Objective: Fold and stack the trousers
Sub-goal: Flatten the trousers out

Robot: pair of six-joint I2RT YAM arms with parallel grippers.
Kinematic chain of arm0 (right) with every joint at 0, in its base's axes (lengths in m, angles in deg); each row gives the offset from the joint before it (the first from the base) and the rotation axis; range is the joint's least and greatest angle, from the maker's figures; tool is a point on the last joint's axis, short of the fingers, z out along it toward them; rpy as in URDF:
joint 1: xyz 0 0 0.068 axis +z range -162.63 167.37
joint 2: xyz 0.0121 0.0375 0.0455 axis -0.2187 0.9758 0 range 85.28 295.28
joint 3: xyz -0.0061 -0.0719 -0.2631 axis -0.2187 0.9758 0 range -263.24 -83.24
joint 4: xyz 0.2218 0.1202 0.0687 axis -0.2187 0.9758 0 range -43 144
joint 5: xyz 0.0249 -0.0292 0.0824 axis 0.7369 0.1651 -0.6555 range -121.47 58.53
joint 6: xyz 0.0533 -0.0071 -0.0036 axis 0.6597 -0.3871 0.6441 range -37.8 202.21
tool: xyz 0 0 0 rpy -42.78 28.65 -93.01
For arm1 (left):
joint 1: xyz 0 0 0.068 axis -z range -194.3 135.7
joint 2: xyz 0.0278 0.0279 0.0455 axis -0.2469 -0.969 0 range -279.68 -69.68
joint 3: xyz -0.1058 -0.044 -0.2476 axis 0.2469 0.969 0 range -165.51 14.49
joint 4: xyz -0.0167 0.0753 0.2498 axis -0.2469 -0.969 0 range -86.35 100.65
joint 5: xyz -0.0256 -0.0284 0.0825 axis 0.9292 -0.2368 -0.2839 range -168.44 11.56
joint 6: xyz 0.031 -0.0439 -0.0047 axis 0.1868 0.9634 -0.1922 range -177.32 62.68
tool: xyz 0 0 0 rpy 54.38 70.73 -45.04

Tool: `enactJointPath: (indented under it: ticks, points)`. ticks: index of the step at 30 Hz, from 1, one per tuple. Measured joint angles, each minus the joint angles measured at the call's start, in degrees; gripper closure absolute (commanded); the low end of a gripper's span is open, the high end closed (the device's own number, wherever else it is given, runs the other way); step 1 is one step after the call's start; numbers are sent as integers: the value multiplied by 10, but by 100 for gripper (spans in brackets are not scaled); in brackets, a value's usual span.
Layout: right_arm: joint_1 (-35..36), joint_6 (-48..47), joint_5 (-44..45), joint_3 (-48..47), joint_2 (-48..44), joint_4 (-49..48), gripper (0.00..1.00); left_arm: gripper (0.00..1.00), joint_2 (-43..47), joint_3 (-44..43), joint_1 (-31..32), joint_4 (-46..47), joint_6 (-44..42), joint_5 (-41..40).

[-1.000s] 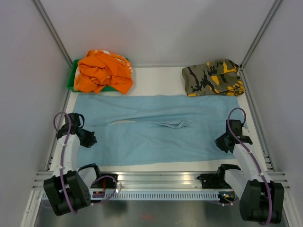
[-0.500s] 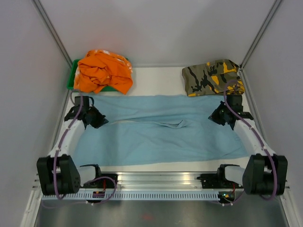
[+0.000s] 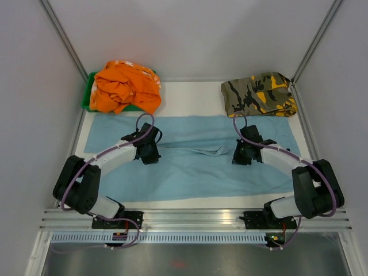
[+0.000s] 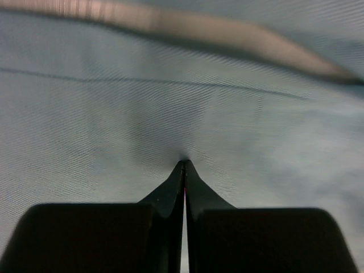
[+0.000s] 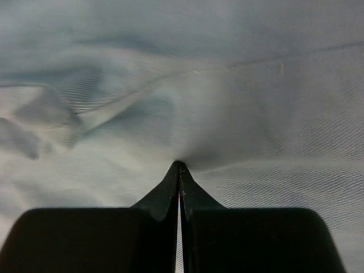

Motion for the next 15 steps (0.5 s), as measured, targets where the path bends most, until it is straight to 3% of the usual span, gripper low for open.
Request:
enactJointPath:
  ticks: [5,15]
  points:
    - [2,8,8,24,8,-26,100,98,-35,28,20,26,34,-34]
    - [36,33,48,63,-32,-51,100,98,-3,56,44,26,64,-64]
